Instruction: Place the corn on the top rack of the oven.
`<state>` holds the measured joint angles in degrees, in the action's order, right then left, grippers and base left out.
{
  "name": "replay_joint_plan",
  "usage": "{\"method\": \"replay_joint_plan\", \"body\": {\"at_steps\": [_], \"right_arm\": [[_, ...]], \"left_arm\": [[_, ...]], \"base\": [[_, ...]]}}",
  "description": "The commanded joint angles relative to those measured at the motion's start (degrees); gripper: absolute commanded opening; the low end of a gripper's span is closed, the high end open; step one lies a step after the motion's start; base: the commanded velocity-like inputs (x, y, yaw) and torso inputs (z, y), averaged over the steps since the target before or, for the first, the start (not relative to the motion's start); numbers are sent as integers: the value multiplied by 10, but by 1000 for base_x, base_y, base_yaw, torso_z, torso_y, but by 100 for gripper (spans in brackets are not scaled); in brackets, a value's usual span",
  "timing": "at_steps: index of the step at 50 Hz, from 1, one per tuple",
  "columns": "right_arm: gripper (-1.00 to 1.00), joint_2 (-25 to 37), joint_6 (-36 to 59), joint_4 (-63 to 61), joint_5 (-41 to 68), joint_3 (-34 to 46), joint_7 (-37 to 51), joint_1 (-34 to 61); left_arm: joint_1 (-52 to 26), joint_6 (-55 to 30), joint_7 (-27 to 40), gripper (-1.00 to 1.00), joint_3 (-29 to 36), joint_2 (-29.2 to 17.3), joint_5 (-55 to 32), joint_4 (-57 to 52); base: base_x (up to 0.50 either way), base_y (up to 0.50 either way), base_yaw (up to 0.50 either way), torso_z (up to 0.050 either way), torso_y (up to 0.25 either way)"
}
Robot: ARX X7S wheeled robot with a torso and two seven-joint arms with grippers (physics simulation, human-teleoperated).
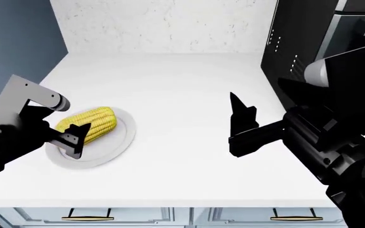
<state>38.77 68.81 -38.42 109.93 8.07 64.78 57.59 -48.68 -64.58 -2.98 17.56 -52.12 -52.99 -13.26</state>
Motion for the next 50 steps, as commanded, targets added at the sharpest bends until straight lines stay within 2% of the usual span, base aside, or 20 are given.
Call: {"method": "replay_joint_plan", "body": {"at_steps": [1,33,50], "right_arm": [[100,4,-4,-3,-3,0,-3,-3],[100,12,-14,-8,-15,-3,-19,-15],[100,17,-17,-9,-23,-3,-27,-21]], "left_arm": [[-2,6,-8,100,26,0,22,5],[-6,25,-15,100,87,-11,84,3],[-10,22,-19,100,99,-8,88,10]], "base": [[0,0,0,0,0],[0,0,0,0,0],[0,0,0,0,0]]}}
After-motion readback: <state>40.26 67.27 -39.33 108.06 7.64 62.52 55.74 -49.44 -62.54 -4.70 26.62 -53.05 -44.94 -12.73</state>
